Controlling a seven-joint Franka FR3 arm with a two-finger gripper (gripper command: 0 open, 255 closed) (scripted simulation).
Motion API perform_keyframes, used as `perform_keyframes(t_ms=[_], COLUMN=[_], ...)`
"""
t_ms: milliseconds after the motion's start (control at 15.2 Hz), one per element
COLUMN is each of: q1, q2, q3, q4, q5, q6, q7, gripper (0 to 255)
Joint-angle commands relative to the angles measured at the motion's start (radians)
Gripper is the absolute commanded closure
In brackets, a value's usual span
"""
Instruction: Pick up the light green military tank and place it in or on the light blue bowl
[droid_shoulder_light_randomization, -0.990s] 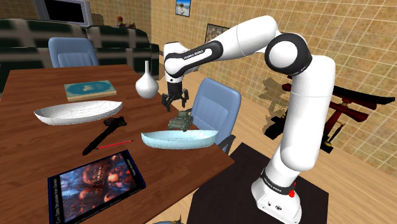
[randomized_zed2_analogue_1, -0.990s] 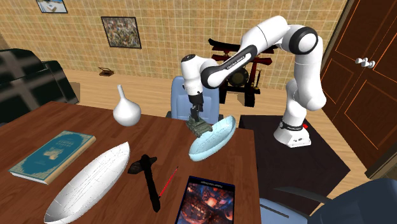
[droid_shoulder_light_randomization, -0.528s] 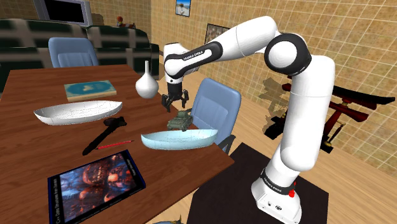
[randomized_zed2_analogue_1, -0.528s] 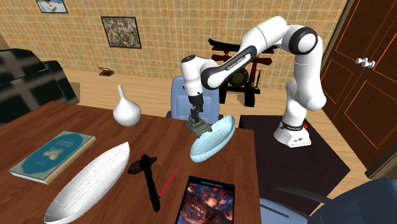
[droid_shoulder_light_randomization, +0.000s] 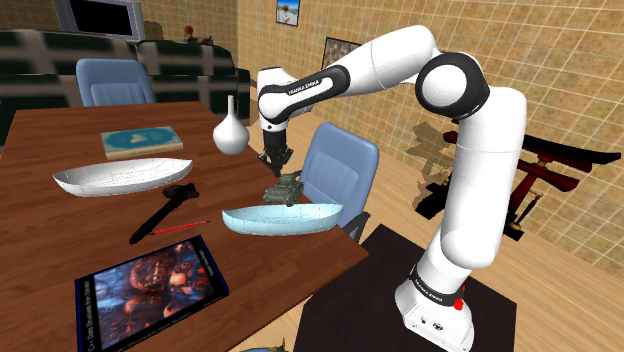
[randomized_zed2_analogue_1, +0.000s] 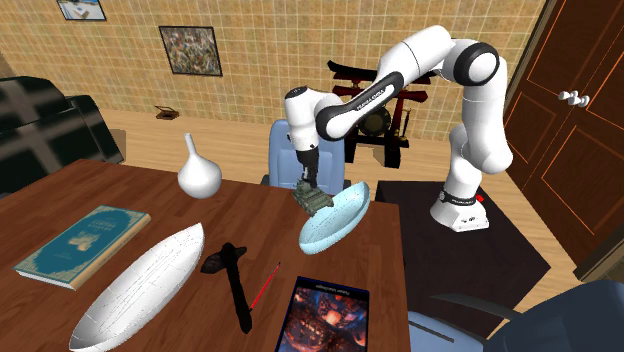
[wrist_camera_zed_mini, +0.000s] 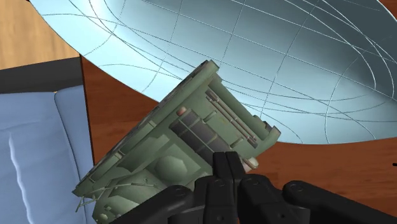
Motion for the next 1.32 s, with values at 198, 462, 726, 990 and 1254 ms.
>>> perform_keyframes(t_ms=[198, 462, 726, 990, 1254], q1=[-0.026, -0.128, -0.156, -0.157, -0.157], q2=[0.007, 0.093, 0.137, 0.147, 0.152], q3=[0.003, 0.029, 0.042, 0.041, 0.04], q4=[0.008, 0.118, 0.149, 0.109, 0.094], q5=[0.001, -0.016, -0.029, -0.031, -0.032], q6=[-0.008, -0.067, -0.065, -0.015, 0.005], q7=[-0.137, -0.666, -0.807, -0.805, -0.805], gripper=[0, 0, 0, 0, 0])
